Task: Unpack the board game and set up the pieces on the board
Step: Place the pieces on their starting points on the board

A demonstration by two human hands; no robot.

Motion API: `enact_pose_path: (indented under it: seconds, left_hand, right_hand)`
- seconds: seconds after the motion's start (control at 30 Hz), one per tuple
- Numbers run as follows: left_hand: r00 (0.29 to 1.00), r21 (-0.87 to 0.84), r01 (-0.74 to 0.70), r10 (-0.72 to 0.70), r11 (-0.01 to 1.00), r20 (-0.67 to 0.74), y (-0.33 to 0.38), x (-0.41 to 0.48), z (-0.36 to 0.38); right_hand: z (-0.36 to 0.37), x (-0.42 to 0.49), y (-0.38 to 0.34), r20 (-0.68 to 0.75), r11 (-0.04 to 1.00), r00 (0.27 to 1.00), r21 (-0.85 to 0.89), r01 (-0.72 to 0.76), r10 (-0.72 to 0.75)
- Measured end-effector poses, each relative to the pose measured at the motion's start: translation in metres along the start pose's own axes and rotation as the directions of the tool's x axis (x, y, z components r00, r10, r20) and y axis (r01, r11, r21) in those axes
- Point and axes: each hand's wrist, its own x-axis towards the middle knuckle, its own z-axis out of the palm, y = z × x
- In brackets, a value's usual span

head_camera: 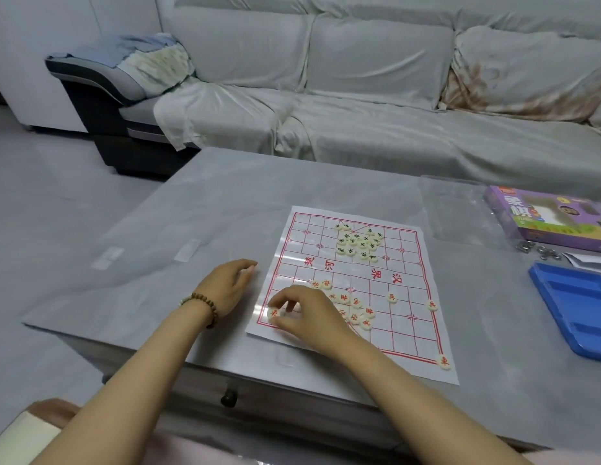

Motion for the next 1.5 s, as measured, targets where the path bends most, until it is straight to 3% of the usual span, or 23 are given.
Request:
enact_pose_path:
  seconds: [0.27, 0.83, 1.0, 1.3, 1.5]
  left_hand:
    - [1.0, -0.072, -0.004, 0.002, 0.997, -0.022, -0.014, -0.003, -0.007]
    - [1.0, -0.053, -0.023, 0.023, 0.998, -0.005, -0.002, -0.009, -0.005]
    - [0.996, -0.029, -0.087, 0.087, 0.996, -0.006, 0.016, -0.01, 0.002]
    - [0.979, 0.034, -0.163, 0.157, 0.986, 0.131, 0.051, -0.004, 0.028]
    - [0.977, 0.089, -0.179, 0.167, 0.98, 0.133, 0.064, 0.008, 0.038]
  right_hand:
    - [0.024, 0.008, 0.001, 0.027, 1.0, 1.0, -0.004, 0.012, -0.012]
    - [0.016, 0.006, -0.003, 0.034, 0.998, 0.999, -0.057, 0.035, -0.034]
    - [-0.03, -0.001, 0.007, -0.051, 0.998, 0.998, 0.031, -0.046, 0.048]
    - [-0.106, -0.029, 0.073, -0.183, 0.97, 0.954, -0.01, -0.243, 0.237]
    - [-0.108, -0.014, 0.076, -0.19, 0.975, 0.957, 0.017, -0.222, 0.221]
